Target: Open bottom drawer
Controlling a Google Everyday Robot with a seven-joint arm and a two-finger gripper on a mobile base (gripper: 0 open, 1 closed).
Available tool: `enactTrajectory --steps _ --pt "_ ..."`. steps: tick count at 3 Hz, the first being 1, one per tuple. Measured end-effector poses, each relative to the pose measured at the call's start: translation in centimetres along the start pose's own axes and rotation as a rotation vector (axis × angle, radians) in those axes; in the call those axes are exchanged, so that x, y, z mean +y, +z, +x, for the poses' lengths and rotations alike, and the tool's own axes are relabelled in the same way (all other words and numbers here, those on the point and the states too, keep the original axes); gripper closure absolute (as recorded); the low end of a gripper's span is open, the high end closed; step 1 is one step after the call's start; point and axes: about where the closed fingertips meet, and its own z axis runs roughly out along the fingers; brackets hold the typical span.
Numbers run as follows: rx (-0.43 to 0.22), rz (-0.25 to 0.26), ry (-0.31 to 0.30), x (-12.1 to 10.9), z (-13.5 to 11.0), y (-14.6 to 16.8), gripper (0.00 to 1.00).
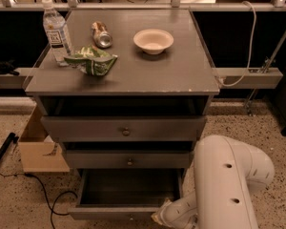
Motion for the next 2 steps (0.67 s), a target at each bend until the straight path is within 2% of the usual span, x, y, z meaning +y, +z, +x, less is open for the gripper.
enactTrajectory --steps 1,2 --pt "0.0 0.0 0.0 0.0 0.0 0.0 0.0" --pt "0.0 0.0 0.0 0.0 0.0 0.0 0.0"
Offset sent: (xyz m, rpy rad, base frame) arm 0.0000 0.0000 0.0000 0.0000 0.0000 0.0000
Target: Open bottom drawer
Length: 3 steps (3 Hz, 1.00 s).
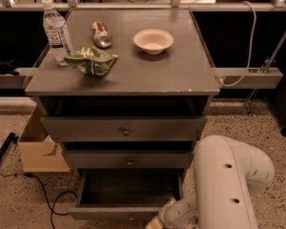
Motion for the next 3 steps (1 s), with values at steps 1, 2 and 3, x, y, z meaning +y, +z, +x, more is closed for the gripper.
enactTrajectory --steps 1,2,3 --pt "-0.004 0.006 0.02 -0.5 0.4 -1.2 0.0" --pt "-0.01 0.059 0.052 -2.3 1.7 -4.8 0.0" --pt "-0.049 0.136 0.087 -4.1 3.5 -10.1 0.0"
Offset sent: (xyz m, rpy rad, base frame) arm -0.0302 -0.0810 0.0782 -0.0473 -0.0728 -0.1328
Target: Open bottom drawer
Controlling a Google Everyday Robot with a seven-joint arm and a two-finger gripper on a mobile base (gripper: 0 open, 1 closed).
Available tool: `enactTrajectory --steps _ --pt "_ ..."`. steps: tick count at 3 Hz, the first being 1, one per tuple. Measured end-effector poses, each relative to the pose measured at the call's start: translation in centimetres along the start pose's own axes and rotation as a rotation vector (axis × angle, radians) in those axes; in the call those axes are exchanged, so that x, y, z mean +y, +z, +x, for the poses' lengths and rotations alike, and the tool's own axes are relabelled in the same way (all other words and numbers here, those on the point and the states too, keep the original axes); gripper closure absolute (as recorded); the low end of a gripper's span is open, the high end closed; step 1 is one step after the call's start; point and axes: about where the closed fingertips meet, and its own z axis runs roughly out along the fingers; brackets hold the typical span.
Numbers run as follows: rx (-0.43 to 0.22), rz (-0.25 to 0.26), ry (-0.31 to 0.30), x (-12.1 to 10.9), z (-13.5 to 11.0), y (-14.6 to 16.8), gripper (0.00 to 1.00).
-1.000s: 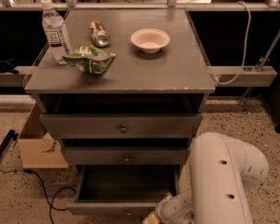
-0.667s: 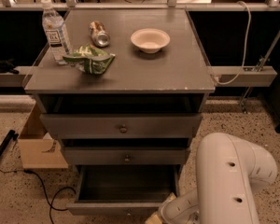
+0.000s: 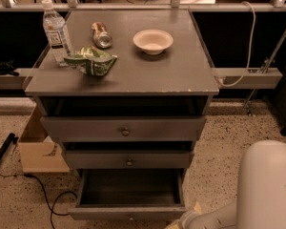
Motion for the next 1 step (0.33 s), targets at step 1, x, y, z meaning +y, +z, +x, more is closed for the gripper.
enactTrajectory --steps 1 --pt "0.008 0.009 0.015 -0.4 1.08 -0.69 0.0"
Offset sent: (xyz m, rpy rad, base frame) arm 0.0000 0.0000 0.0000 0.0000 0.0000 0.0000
